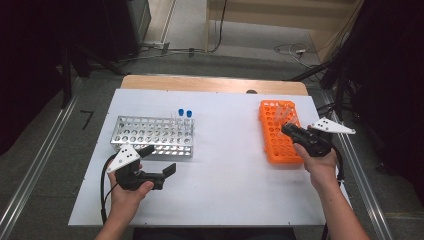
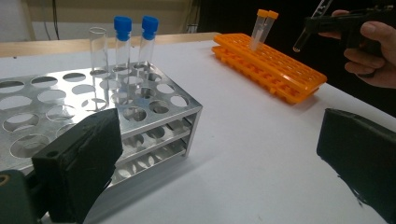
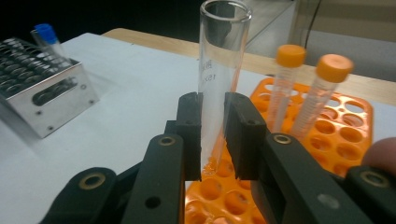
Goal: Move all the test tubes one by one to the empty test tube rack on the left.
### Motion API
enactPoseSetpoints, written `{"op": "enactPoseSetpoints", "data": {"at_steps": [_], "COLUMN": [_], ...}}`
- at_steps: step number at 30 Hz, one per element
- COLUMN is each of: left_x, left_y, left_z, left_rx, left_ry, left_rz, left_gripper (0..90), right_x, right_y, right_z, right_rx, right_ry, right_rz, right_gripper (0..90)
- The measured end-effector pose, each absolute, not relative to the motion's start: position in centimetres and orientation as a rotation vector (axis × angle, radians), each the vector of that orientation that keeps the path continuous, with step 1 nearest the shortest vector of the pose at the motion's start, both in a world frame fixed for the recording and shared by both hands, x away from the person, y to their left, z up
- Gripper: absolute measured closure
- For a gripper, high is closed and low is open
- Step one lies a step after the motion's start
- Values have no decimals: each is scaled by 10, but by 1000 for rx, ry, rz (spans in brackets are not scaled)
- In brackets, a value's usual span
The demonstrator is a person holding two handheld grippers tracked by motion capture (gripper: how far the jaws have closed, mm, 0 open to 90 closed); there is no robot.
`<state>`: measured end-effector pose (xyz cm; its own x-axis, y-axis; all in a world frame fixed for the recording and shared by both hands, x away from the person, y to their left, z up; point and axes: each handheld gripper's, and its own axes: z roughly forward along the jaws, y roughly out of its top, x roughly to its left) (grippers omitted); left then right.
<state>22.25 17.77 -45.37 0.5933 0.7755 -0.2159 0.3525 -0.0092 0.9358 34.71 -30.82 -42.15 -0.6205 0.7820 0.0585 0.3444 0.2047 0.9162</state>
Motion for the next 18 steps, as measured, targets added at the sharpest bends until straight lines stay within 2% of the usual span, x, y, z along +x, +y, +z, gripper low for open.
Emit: {"op": "enactPoseSetpoints", "data": {"at_steps": [18], "left_x": [220], "left_y": [169], "left_z": [-451], "left_rx": [1621], "left_ry": [939], "left_rz": [427], "left_gripper": [3], "right_x": [308], "right_y": [-259], "right_z": [-432], "right_rx": [913], "right_ry": [2185], "right_rz": [1482], "right_gripper": [740]}}
